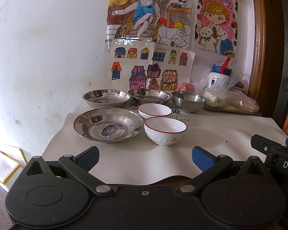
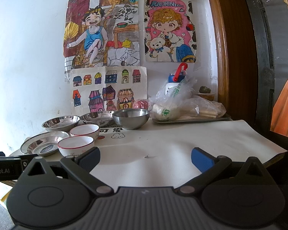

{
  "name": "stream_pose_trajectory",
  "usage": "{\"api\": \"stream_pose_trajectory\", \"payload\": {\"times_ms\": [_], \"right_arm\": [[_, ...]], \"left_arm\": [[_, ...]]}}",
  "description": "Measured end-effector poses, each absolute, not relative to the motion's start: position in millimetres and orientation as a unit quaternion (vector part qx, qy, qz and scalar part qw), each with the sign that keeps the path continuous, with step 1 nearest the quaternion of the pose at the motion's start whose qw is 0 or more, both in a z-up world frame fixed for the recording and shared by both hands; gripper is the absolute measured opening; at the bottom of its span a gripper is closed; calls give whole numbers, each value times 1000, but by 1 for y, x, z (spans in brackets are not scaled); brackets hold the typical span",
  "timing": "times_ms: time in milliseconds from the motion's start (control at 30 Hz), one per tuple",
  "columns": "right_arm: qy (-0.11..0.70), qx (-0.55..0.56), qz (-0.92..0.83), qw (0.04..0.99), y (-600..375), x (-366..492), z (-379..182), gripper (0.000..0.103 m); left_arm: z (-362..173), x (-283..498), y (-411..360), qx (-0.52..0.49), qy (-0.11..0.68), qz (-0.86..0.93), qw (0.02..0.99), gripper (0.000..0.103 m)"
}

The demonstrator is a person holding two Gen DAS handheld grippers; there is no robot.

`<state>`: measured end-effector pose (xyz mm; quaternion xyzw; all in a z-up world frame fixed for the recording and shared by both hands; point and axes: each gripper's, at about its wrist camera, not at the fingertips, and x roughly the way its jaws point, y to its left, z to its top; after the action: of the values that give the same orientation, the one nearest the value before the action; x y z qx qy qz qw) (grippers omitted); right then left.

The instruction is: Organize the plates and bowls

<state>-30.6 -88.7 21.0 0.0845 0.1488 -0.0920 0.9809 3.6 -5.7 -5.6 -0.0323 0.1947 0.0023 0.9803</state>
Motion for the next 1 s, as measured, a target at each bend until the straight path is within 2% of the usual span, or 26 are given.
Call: {"api": "stream_pose_trajectory", "payload": {"times_ms": [1000], "right_arm": [[150,86,-92,981,-89,-31,21,103]], "left_arm": [[-6,4,-6,-34,197,0,980,102]]}}
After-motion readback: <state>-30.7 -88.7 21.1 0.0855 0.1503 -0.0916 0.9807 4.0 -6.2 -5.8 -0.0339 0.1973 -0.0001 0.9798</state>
